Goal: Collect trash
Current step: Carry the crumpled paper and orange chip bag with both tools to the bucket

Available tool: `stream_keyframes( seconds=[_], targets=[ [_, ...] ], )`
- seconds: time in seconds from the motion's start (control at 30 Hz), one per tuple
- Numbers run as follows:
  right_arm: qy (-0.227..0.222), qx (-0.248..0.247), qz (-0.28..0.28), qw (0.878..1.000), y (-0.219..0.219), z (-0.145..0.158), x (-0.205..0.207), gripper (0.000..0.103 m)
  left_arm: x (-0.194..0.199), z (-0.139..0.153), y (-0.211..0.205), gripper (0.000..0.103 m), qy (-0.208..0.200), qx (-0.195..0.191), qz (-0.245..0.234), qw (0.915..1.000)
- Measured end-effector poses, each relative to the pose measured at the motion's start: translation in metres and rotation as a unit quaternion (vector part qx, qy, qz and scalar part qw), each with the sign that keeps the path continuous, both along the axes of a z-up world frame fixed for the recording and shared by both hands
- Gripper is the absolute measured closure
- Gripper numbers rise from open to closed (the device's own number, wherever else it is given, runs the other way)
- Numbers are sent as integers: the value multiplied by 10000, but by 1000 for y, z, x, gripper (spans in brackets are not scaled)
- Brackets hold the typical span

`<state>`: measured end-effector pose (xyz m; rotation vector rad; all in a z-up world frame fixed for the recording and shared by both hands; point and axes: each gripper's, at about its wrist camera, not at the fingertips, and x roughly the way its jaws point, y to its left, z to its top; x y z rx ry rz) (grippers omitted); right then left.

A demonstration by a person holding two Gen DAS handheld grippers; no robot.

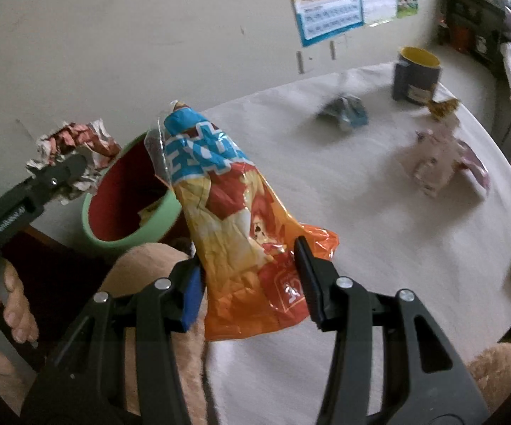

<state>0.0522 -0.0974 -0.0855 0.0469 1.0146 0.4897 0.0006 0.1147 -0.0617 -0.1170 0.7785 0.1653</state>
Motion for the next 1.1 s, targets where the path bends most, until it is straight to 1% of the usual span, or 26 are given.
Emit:
stream_keyframes(
  seconds=[0.33,0.47,0.6,0.77,0.93,1.1],
  targets=[
    [223,142,357,9990,47,0,18,57,-5,-24,52,69,175,-252,511,9982],
    [410,367,493,9973,68,1,29,57,-7,-30,69,69,194,-329,673,9970],
    [446,441,648,9959,92,2,39,57,-5,-40,89,69,254,-492,893,9945],
    [604,515,807,9936,122,-4,50,57,-1,-54,104,69,353,-659,1054,9916],
    [811,613,828,9914,146,-14,63,57,2,-66,113,69,446,-723,1128,9900],
    [876,693,842,9902,161,-13,70,56,8,-77,120,69,549,-779,1224,9879]
  ],
)
